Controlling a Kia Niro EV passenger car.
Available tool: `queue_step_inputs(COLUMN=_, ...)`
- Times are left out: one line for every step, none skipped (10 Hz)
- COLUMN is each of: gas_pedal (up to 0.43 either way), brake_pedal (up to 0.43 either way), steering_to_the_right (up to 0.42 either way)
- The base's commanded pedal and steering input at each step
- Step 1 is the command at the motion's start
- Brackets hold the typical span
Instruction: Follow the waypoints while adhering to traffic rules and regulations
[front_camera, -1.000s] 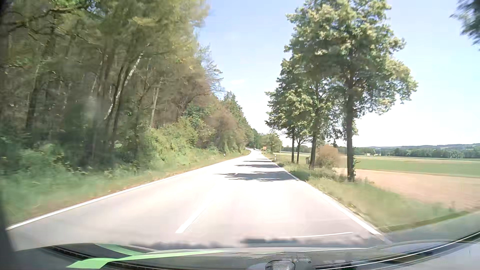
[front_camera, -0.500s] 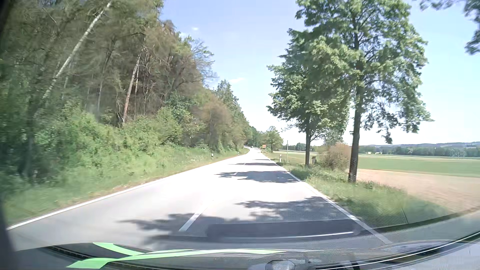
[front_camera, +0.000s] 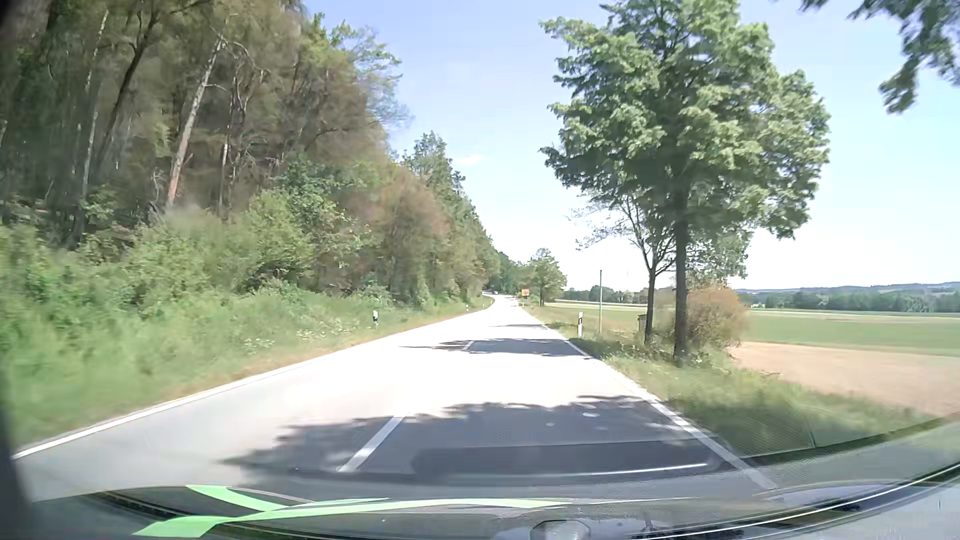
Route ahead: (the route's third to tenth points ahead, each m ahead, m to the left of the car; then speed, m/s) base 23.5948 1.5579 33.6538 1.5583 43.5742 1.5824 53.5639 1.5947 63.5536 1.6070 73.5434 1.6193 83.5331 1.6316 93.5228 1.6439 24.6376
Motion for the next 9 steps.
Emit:
queue_step_inputs(gas_pedal=0.13, brake_pedal=0.0, steering_to_the_right=0.003)
queue_step_inputs(gas_pedal=0.138, brake_pedal=0.0, steering_to_the_right=0.002)
queue_step_inputs(gas_pedal=0.138, brake_pedal=0.0, steering_to_the_right=0.001)
queue_step_inputs(gas_pedal=0.138, brake_pedal=0.0, steering_to_the_right=0.001)
queue_step_inputs(gas_pedal=0.157, brake_pedal=0.0, steering_to_the_right=0.0)
queue_step_inputs(gas_pedal=0.197, brake_pedal=0.0, steering_to_the_right=0.0)
queue_step_inputs(gas_pedal=0.22, brake_pedal=0.0, steering_to_the_right=0.0)
queue_step_inputs(gas_pedal=0.228, brake_pedal=0.0, steering_to_the_right=0.0)
queue_step_inputs(gas_pedal=0.24, brake_pedal=0.0, steering_to_the_right=0.0)
